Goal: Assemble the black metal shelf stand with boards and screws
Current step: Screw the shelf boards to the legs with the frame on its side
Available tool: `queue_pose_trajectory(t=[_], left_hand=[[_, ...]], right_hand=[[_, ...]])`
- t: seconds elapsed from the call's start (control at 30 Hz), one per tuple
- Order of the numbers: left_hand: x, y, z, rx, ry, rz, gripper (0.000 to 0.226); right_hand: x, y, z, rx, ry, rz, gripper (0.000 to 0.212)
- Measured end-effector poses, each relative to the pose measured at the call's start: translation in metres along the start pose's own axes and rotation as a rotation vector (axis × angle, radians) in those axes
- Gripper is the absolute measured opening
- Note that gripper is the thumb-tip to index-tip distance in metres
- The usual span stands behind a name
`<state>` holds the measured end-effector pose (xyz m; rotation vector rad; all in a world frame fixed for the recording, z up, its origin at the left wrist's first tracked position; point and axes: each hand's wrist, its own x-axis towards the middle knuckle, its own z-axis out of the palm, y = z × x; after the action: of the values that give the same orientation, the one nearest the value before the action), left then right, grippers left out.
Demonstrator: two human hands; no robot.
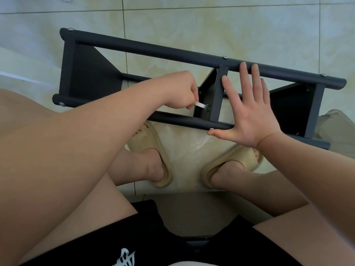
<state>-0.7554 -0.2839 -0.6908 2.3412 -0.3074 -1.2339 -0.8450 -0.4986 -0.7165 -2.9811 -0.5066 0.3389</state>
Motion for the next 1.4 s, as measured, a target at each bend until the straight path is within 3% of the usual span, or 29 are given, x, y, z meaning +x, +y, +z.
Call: queue_pose_trajectory(t=[0.23, 0.33, 0.5, 0.73, 1.13, 1.4], left_hand=[[0.002, 0.007, 0.004, -0.232, 0.032, 0.044, 0.024], [0.002, 0.01, 0.008, -0.433, 0.045, -0.025, 0.016], [0.006, 0.013, 0.015, -0.543, 0.035, -0.153, 0.008], [0.001, 0.017, 0.013, -0.595, 0.136, -0.217, 0.005], [-0.003, 0.028, 0.011, -0.724, 0.017, -0.316, 0.021], [-0.003, 0.027, 0.011, -0.628, -0.029, -0.334, 0.023]], right_hand=[[0.0, 0.001, 0.002, 0.013, 0.023, -0.011, 0.12], [0.0, 0.001, 0.002, 0.013, 0.022, -0.01, 0.12], [0.0, 0.001, 0.002, 0.007, 0.012, -0.006, 0.12], [0.0, 0.001, 0.002, 0.002, 0.017, -0.006, 0.12], [0.0, 0.001, 0.002, 0.006, 0.014, -0.003, 0.121], [0.0, 0.001, 0.001, 0.003, 0.013, -0.002, 0.121]])
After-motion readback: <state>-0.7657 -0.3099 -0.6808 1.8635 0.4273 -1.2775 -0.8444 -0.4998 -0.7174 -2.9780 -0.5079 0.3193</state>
